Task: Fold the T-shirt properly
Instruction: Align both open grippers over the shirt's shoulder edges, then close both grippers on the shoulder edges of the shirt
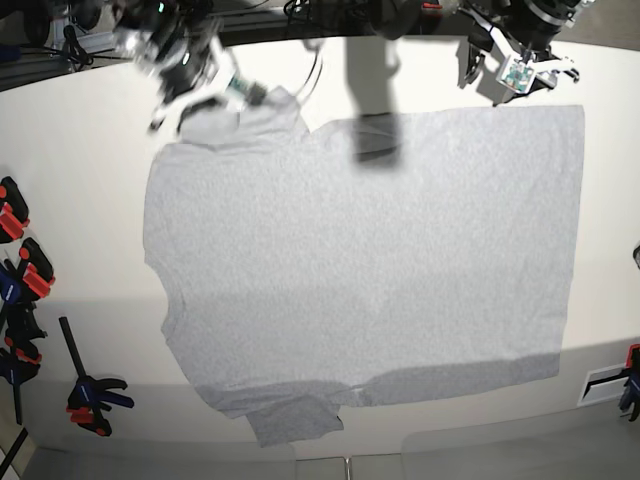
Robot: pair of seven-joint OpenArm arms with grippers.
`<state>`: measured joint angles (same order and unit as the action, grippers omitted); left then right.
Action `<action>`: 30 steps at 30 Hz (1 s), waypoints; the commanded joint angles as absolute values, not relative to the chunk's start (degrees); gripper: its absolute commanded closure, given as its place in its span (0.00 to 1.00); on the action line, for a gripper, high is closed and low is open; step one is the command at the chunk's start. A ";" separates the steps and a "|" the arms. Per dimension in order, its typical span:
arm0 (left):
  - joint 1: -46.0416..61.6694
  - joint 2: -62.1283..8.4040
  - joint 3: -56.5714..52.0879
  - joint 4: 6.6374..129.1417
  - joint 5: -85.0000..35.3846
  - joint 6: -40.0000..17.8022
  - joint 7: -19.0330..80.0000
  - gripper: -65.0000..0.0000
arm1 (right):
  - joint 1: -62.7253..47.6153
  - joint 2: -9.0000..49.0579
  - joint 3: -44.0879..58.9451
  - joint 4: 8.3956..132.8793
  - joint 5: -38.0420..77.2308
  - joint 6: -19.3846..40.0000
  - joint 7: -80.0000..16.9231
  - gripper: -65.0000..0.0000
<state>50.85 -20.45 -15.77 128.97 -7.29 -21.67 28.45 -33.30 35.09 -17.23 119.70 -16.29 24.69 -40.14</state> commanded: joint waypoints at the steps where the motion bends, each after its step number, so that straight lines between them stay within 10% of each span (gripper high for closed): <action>1: 51.40 -20.69 -16.03 129.88 -7.57 -21.69 27.14 0.51 | -32.25 36.03 -16.53 120.68 -17.85 23.51 -39.53 1.00; 30: 39.97 -49.54 -16.03 97.36 4.75 -27.73 15.16 0.51 | -32.23 36.01 -16.53 120.75 -17.80 23.51 -41.01 1.00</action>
<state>40.12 -48.49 -15.46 96.77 4.95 -28.16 15.62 -32.36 35.40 -16.78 119.74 -17.78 24.12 -41.65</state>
